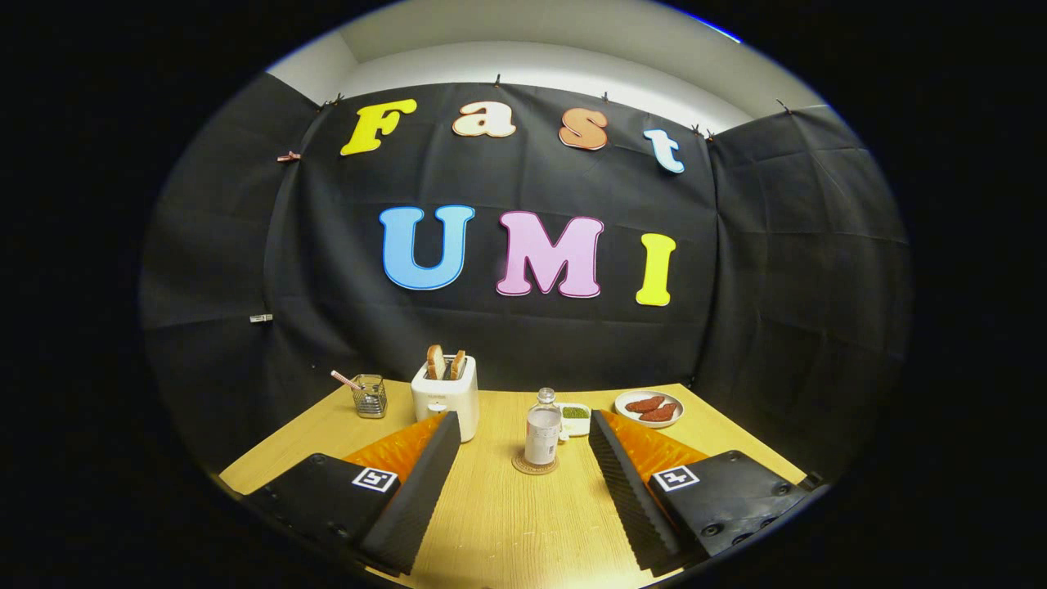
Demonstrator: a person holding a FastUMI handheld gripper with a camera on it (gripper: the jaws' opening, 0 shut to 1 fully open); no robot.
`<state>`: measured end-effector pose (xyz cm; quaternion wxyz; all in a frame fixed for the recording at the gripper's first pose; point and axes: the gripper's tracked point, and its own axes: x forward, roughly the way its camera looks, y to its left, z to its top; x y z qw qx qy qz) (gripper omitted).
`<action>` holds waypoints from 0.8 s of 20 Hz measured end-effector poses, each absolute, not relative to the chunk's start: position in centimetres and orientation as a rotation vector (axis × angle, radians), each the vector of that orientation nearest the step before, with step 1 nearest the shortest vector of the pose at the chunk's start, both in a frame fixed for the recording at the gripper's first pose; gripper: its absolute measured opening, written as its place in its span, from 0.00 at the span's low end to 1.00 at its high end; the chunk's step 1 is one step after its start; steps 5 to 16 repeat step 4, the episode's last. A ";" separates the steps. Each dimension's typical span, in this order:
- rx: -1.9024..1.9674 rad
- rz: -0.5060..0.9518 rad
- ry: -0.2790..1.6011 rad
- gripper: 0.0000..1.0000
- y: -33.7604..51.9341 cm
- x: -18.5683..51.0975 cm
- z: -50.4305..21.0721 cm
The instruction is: Take the bottle from table, then pour the juice into the cup, finally place the bottle on the coaster
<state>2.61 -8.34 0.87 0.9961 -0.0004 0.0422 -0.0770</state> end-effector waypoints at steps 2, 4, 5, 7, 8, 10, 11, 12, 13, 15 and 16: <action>-0.009 -0.165 0.081 0.97 -8.8 2.4 1.2; -0.004 -0.164 0.081 0.97 -9.0 2.5 1.3; -0.004 -0.164 0.081 0.97 -9.0 2.5 1.3; -0.004 -0.164 0.081 0.97 -9.0 2.5 1.3; -0.004 -0.164 0.081 0.97 -9.0 2.5 1.3; -0.004 -0.164 0.081 0.97 -9.0 2.5 1.3; -0.004 -0.164 0.081 0.97 -9.0 2.5 1.3; -0.004 -0.164 0.081 0.97 -9.0 2.5 1.3; -0.004 -0.164 0.081 0.97 -9.0 2.5 1.3; -0.004 -0.164 0.081 0.97 -9.0 2.5 1.3; -0.004 -0.164 0.081 0.97 -9.0 2.5 1.3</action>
